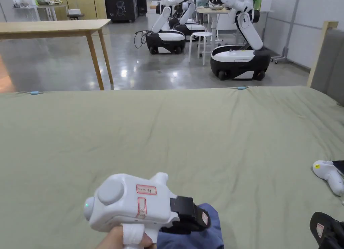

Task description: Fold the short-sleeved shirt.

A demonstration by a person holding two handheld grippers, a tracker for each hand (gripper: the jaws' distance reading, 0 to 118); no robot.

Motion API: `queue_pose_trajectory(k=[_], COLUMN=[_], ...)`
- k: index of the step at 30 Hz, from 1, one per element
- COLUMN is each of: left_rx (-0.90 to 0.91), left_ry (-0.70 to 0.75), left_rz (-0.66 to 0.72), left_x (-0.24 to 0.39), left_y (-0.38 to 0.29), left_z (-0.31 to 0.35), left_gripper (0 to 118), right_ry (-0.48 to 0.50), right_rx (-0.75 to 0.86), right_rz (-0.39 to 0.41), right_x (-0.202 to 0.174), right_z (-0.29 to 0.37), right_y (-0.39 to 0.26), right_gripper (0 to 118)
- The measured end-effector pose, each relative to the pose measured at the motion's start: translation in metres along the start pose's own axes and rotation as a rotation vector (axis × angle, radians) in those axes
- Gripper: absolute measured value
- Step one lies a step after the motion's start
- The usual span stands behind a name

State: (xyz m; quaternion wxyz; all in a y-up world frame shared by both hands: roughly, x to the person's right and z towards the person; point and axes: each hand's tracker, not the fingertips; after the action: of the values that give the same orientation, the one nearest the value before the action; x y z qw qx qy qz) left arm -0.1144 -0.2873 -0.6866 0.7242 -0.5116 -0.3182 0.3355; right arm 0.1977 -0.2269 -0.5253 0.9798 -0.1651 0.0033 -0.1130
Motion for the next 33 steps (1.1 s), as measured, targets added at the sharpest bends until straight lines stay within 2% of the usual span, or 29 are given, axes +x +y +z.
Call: queue_pose_trajectory(k=[2, 4, 5, 6, 7, 10, 13, 17, 21, 22, 24, 26, 29, 30, 31, 33], left_rx=[-0.075, -0.128, -0.133, -0.111, -0.053, -0.066, -0.012, 0.098, 0.199, 0.226, 0.238, 0.243, 0.221, 0.213, 0.206, 0.186], left_ry=[-0.018, 0.06, 0.086, 0.052, 0.007, 0.053, 0.078, -0.028, -0.021, 0.006, 0.052, 0.086, 0.113, 0.132, 0.142, 0.15], left_rz=[0.033, 0.044, 0.047, 0.03, 0.021, 0.005, -0.092, -0.053, -0.031, -0.019, 0.009, 0.044, 0.071, 0.077, 0.075, 0.071], left_x=[-0.02, -0.044, -0.054, -0.059, -0.053, -0.035, -0.019, -0.021, -0.035, -0.042, -0.055, -0.069, -0.083, -0.088, -0.092, -0.102], left_y=[-0.011, -0.025, -0.032, -0.036, -0.041, -0.043, -0.045, -0.048, -0.051, -0.052, -0.053, -0.055, -0.056, -0.056, -0.054, -0.046], left_z=[-0.024, -0.049, -0.056, -0.054, -0.047, -0.035, -0.01, 0.048, 0.107, 0.119, 0.135, 0.145, 0.143, 0.141, 0.138, 0.13], left_gripper=[12, 10, 5, 5, 5, 4, 3, 3, 3, 3, 3, 3, 3, 3, 3, 8], right_ry=[-0.001, 0.0, 0.001, 0.003, 0.003, 0.036, 0.14, 0.354, 0.655, 0.71, 0.785, 0.826, 0.817, 0.806, 0.859, 0.859], right_rx=[-0.006, -0.016, -0.024, -0.03, -0.04, -0.085, -0.13, -0.256, -0.498, -0.558, -0.701, -0.815, -0.988, -0.993, -0.956, -0.958], right_rz=[0.002, -0.001, -0.002, -0.001, 0.001, -0.001, -0.03, -0.075, -0.251, -0.309, -0.376, -0.457, -0.603, -0.65, -0.717, -0.735], right_x=[0.0, 0.002, 0.003, 0.004, 0.005, 0.002, -0.011, -0.037, -0.054, -0.055, -0.055, -0.05, -0.039, -0.033, -0.026, -0.019], right_z=[0.0, -0.001, -0.002, -0.003, -0.004, -0.016, -0.03, -0.067, -0.123, -0.138, -0.163, -0.182, -0.204, -0.207, -0.207, -0.208], right_y=[-0.003, -0.005, -0.006, -0.007, -0.007, -0.01, -0.01, -0.012, -0.031, -0.04, -0.06, -0.08, -0.115, -0.122, -0.121, -0.119], right_gripper=[1, 1, 1, 1, 1, 1, 1, 1, 1, 1, 1, 1, 1, 1, 1, 1])
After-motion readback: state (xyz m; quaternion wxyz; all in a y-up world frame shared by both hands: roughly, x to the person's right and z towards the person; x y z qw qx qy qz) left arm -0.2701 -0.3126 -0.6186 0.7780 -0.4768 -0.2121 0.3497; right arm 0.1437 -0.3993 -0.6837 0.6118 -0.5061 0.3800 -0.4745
